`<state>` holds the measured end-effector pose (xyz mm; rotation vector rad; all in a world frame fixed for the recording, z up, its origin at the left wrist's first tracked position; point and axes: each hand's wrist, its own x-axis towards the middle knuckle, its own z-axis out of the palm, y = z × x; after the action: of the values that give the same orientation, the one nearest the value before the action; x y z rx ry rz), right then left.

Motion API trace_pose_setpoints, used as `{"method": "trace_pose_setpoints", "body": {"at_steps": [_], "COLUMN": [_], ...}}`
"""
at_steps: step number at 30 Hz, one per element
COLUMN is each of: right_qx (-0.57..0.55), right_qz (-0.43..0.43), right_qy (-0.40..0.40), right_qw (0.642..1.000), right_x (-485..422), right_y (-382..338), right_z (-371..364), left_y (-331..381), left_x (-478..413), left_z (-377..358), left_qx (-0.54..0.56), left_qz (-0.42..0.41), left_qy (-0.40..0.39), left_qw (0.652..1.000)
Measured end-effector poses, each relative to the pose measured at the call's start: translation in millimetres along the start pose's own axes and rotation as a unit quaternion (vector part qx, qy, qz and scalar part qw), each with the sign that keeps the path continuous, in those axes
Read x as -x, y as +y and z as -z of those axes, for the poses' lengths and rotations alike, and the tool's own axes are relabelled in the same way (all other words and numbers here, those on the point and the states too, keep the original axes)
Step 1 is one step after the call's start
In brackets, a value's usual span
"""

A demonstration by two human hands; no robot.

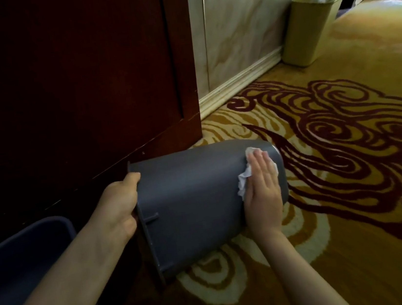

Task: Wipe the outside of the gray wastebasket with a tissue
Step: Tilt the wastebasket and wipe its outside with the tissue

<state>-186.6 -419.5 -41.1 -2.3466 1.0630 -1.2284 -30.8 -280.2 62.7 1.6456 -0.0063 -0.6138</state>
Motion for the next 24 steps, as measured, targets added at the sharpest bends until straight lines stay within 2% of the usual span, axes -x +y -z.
{"method": "trace_pose_setpoints", "body": {"at_steps": [6,11,13,15,18,20,23,24], "right_qx": [0.02,-0.036,-0.086,-0.145,-0.23,-0.269,-0.322,-0.333], "right_qz": [-0.085,-0.25,-0.36,-0.484,-0.589,-0.626,-0.681,-0.688], "right_qy": [0.054,0.069,0.072,0.057,0.011,-0.011,-0.045,-0.057], "right_qw": [0.995,0.965,0.926,0.861,0.775,0.732,0.656,0.642], "right_x": [11.6,31.6,33.2,31.3,30.8,29.6,24.1,21.6], "right_y": [9.1,15.5,19.9,25.7,28.9,28.2,28.6,28.1], "right_z": [-3.1,-7.0,-8.1,-10.6,-12.0,-8.4,0.6,3.3], "left_y": [0.6,-6.5,-21.0,-36.2,-47.3,-41.7,-22.6,-15.0], "left_x": [-0.1,-9.3,-10.1,-8.2,-2.3,0.0,-3.6,-4.8], "left_z": [2.5,-4.3,-12.7,-19.8,-19.9,-15.0,-2.8,1.3], "left_qx": [0.026,0.038,0.016,-0.06,-0.172,-0.212,-0.256,-0.274], "left_qz": [0.091,0.166,0.143,0.084,-0.033,-0.096,-0.184,-0.21], "left_qy": [-0.005,-0.055,-0.025,0.043,0.112,0.113,0.075,0.062], "left_qw": [0.996,0.984,0.989,0.994,0.978,0.966,0.946,0.936]}}
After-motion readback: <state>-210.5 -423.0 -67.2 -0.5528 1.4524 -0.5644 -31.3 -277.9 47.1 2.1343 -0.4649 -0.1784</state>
